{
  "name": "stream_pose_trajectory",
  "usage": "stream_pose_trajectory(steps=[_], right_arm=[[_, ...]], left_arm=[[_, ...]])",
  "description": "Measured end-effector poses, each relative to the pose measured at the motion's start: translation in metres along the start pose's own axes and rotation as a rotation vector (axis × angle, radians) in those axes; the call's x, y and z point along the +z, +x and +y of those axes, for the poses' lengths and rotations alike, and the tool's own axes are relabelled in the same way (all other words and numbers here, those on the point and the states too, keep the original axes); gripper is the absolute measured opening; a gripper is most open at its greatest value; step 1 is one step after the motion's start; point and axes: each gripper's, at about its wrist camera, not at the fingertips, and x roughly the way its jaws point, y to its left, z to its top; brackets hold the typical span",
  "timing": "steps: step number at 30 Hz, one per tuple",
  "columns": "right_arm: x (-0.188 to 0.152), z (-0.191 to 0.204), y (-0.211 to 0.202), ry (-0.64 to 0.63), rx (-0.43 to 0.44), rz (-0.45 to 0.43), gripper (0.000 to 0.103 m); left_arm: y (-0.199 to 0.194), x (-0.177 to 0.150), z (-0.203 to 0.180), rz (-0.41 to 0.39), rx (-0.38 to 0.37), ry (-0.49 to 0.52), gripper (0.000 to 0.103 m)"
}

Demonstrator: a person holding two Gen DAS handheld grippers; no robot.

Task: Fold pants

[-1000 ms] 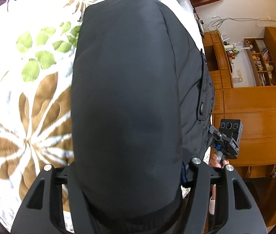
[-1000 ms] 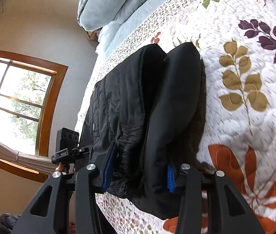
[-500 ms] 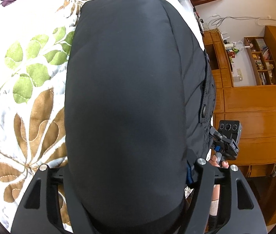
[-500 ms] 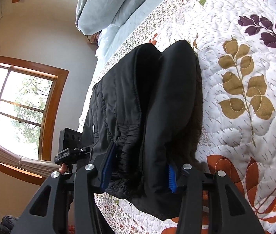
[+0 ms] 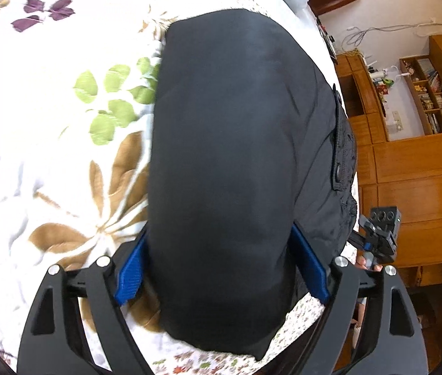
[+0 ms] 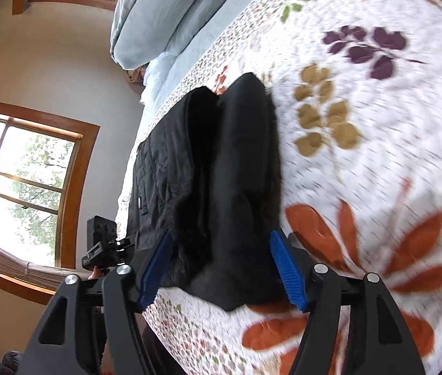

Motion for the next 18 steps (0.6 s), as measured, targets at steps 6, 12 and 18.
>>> stream_pose_trajectory(steps=[6, 12, 18], right_arm=[[-0.013, 0.024, -0.026, -0.054, 0.033, -0.067, 0.067], [-0.005, 0.064, 0.010, -0.107, 0.005, -0.004, 0.067], [0.008, 0.064, 0.038, -0.067, -0.039, 0.023, 0.067]], left_arm=[[-0.019, -0.009, -0.010, -0.067, 0.094, 0.028, 0.089], [-0.031, -0.016, -0.029, -0.105, 0.151, 0.069, 0.089], [-0.054, -0.033, -0.051, -0.180, 0.231, 0.149, 0.089]])
